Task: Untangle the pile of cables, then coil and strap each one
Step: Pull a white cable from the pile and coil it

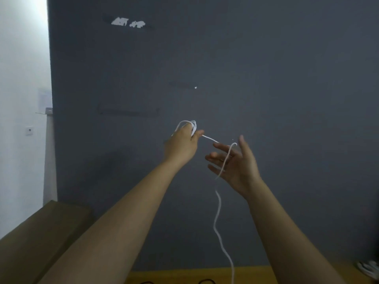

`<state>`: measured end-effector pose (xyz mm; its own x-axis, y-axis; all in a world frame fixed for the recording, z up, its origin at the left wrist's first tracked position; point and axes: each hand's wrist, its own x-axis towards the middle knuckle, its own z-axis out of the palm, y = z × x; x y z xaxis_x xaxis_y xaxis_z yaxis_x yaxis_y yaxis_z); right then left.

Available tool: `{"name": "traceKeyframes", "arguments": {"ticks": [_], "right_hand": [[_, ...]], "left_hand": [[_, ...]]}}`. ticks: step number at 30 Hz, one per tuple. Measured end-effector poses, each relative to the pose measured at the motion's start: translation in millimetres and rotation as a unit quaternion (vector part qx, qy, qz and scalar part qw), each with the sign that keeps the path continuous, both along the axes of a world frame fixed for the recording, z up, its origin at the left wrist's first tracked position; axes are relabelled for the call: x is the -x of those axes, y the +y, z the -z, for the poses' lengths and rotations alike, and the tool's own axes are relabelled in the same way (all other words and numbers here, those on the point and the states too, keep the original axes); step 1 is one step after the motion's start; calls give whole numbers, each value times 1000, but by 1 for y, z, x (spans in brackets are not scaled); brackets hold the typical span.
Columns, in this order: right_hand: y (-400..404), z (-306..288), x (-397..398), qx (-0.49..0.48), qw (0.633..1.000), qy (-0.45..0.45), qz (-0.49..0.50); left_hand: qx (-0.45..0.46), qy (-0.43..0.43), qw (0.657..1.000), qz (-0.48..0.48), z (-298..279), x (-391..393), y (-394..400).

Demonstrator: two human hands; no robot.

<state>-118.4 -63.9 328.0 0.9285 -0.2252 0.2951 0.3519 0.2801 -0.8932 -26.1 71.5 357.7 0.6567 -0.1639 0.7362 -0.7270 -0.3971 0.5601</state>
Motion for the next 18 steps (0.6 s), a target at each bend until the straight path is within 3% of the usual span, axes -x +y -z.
{"name": "traceKeyframes", "arguments": {"ticks": [3,6,8,10,12,14,15,16,18], "right_hand": [[0,-9,-1,48,994,-10,102],[-14,-12,-1,-63,986,-51,143],[-27,-9,-3,1,975,-48,217],[-40,0,-9,216,921,14,324],[-47,12,-13,434,793,114,412],[-44,23,-17,557,668,90,485],[-39,27,-19,577,644,49,499],[-33,29,-20,585,646,20,491],[-24,35,-24,582,691,-17,429]], "left_hand": [[-15,-21,1000,-2,3,6,-2],[-23,-19,1000,4,8,6,-2],[-25,-11,1000,12,11,6,3],[-34,-4,999,20,14,8,6],[-57,1,997,52,17,10,5],[-81,14,992,100,22,14,3],[-82,28,988,128,24,17,3],[-74,46,984,154,26,19,3],[-48,73,978,192,31,23,3]]}}
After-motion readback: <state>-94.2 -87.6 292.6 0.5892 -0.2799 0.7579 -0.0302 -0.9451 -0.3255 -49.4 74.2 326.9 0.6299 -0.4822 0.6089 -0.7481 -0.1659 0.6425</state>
